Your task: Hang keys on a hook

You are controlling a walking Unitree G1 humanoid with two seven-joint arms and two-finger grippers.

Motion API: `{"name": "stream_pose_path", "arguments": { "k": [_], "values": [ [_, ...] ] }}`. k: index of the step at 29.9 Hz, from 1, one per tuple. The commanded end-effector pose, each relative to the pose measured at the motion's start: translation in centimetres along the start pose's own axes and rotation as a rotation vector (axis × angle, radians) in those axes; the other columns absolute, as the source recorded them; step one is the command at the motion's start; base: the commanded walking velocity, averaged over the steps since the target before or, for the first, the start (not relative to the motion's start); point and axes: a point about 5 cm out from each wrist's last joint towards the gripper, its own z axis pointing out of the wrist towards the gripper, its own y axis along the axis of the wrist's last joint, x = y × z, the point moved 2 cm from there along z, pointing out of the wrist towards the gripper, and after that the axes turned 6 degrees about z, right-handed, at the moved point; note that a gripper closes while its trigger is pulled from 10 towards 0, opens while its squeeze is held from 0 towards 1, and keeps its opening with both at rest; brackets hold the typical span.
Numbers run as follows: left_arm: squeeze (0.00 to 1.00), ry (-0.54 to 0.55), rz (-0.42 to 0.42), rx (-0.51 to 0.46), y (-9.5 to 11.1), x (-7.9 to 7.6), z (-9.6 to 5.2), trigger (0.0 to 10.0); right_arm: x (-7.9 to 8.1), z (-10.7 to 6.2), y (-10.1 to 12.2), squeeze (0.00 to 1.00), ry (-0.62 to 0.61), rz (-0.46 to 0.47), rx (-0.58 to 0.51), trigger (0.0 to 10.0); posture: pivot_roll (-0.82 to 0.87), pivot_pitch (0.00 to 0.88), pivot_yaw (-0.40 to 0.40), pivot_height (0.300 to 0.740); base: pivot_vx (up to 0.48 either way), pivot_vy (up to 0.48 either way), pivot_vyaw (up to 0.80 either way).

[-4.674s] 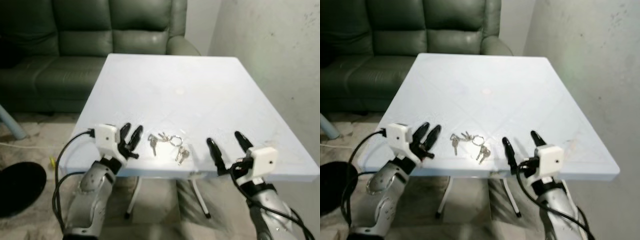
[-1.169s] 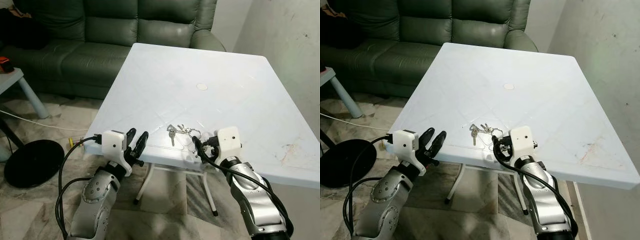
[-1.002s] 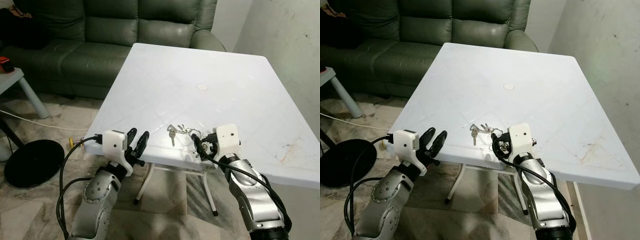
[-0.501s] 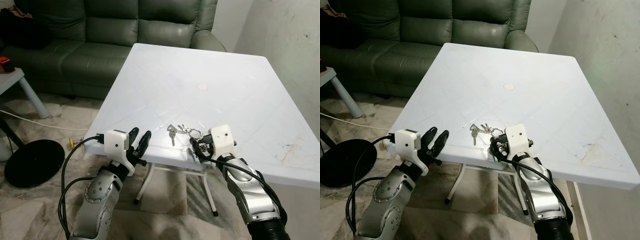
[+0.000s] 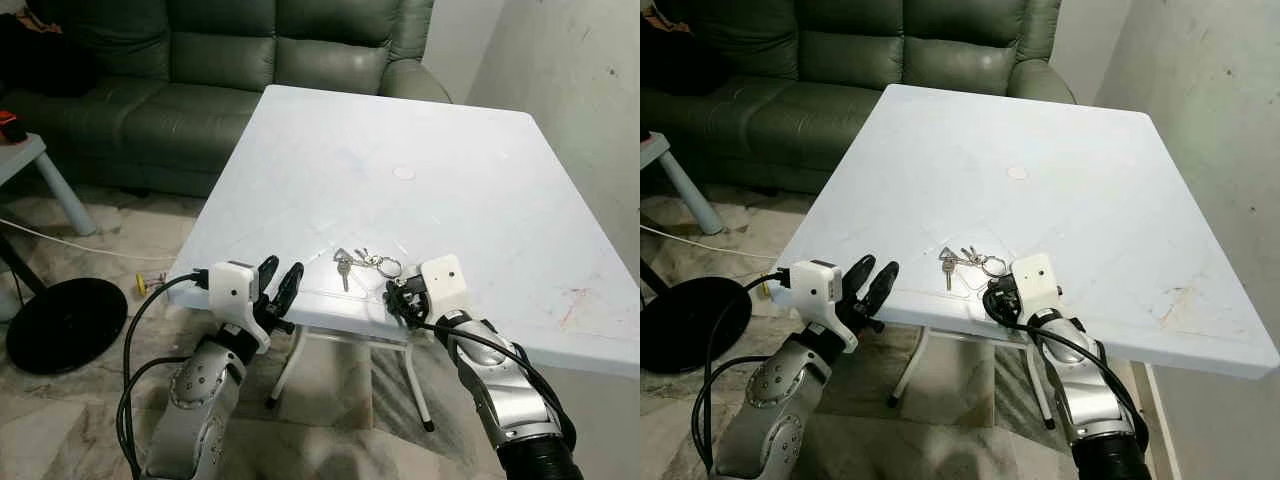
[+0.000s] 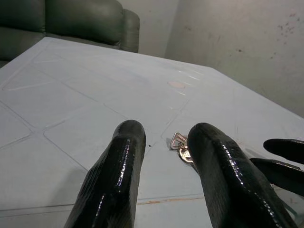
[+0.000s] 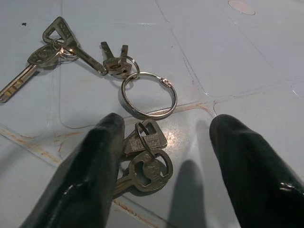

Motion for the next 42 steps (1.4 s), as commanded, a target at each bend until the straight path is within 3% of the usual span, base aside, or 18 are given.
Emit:
{"name": "stream_pose_path", "arguments": {
  "k": [1,42],
  "values": [
    [0.00,-0.010,0.002,-0.013,0.46,-0.31,-0.02,10.0,0.05,0.08,-0.07,0.00,0.010,-0.011,0.004,0.0,0.14,0.070,-0.086,0.740,0.000,0.000,0.00],
    [0.00,0.004,-0.008,-0.015,0.57,-0.21,-0.12,10.0,0.07,-0.04,-0.54,0.00,0.037,-0.031,0.008,0.0,0.15,0.071,-0.091,0.740,0.000,0.000,0.00]
  ]
}}
